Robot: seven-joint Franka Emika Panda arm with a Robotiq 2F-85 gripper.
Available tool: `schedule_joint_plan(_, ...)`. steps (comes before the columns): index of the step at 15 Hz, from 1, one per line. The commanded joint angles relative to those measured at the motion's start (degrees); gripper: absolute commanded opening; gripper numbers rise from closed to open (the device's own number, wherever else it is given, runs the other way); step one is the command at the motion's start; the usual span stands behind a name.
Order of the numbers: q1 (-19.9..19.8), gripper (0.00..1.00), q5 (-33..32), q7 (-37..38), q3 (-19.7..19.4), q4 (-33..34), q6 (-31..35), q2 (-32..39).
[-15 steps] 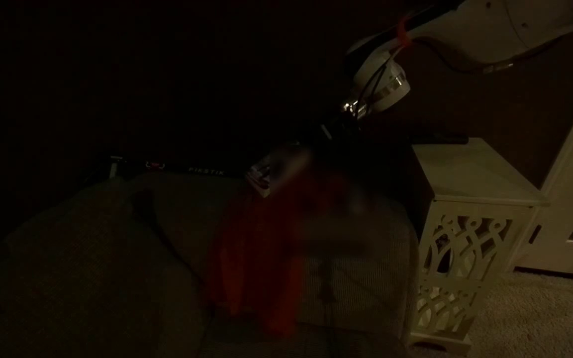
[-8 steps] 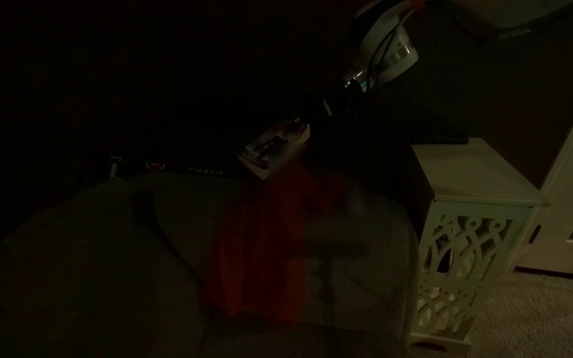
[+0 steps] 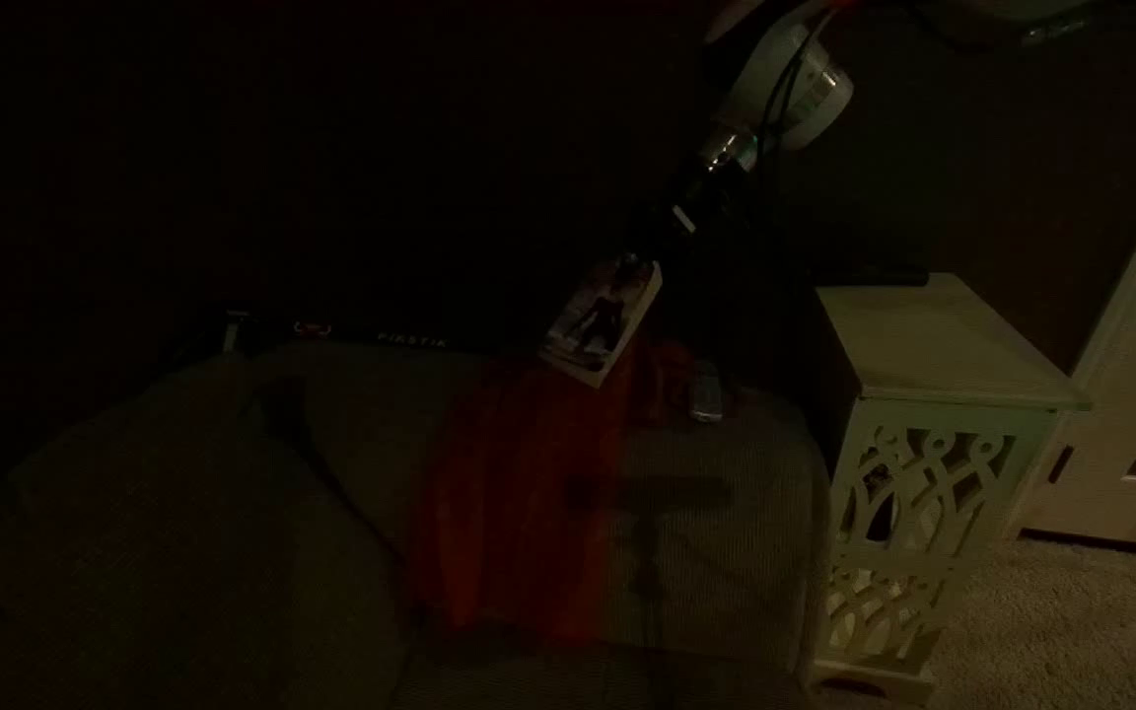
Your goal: Put the book on top of the white shelf.
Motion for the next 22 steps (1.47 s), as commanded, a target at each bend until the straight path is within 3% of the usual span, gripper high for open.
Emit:
schedule_joint_plan(1, 0.3, 0.08, -2.5, 2.1, -0.3, -2.7, 2.0, -0.5)
schedule_joint_plan(8, 2.2, 0.08, -7.1, 9.5, -0.5, -3.3, 2.5, 3.4)
schedule_joint_plan(13, 3.8, 0.08, -9.7, 13.6, -0.9, -3.5, 9.1, 4.4)
schedule_joint_plan(14, 3.8, 0.17, -10.1, 14.3, -0.8, -3.4, 9.4, 4.4)
schedule_joint_plan(15, 3.9, 0.57, -10.7, 14.9, -0.7, -3.4, 9.7, 4.4)
schedule_joint_plan(16, 3.9, 0.58, -11.0, 15.4, -0.5, -3.4, 9.6, 4.4)
schedule_joint_plan(17, 3.6, 0.14, -11.1, 15.5, -0.1, -3.4, 9.8, 4.5)
schedule_joint_plan(19, 3.7, 0.17, -11.7, 16.1, -0.1, -3.5, 10.1, 4.3)
schedule_joint_plan(20, 3.6, 0.1, -11.8, 16.2, 0.0, -3.5, 10.3, 4.2)
schedule_joint_plan(22, 3.6, 0.08, -12.2, 16.4, 0.0, -3.8, 10.5, 3.7)
